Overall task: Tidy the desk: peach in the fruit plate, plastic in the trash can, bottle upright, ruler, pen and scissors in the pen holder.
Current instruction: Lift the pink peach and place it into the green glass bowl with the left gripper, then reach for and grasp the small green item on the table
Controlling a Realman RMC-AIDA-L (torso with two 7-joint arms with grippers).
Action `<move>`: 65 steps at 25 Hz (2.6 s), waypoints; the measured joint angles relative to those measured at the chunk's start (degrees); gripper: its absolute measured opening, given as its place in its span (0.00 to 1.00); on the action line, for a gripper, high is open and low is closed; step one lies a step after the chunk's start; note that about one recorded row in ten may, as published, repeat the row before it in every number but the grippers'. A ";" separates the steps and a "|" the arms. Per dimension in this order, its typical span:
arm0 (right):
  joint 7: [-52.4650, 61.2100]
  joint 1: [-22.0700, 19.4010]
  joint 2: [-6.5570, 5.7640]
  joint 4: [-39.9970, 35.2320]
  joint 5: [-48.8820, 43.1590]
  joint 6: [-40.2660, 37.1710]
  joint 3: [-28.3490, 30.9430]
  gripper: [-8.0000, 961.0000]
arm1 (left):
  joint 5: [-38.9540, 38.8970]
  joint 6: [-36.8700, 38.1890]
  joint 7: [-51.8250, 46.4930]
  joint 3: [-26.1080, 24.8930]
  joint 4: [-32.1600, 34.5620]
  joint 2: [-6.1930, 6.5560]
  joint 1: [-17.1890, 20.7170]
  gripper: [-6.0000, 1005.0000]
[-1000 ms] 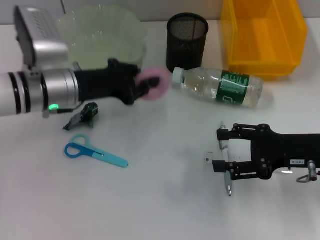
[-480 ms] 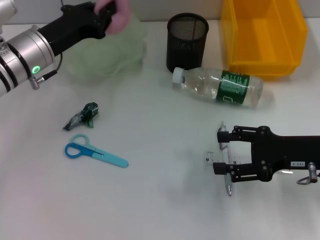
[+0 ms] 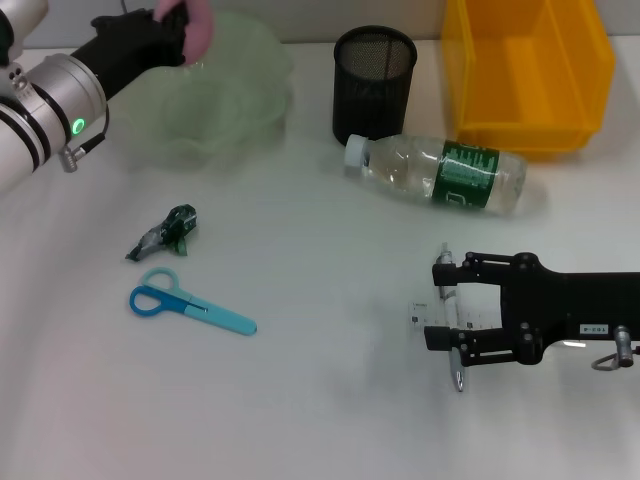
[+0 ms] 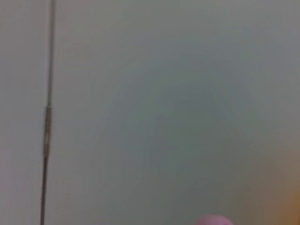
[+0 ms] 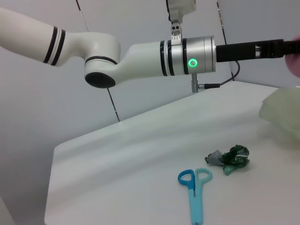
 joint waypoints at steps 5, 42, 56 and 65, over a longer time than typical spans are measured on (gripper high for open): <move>-0.03 0.11 0.08 0.00 0.00 0.03 0.01 0.86 | -1.06 -0.43 0.61 0.13 -0.47 0.01 0.08 0.12; -0.63 0.27 -0.37 -0.51 0.01 0.09 -0.08 0.86 | 19.26 40.31 -29.21 8.70 22.94 4.70 17.61 0.78; -0.79 0.32 -0.43 -0.53 -0.09 0.09 -0.08 0.85 | 40.32 35.60 -28.34 2.10 23.64 6.18 17.43 0.78; -0.62 0.28 -0.43 -0.53 -0.09 0.09 -0.06 0.85 | 49.03 27.21 -28.36 2.25 23.68 3.27 15.38 0.78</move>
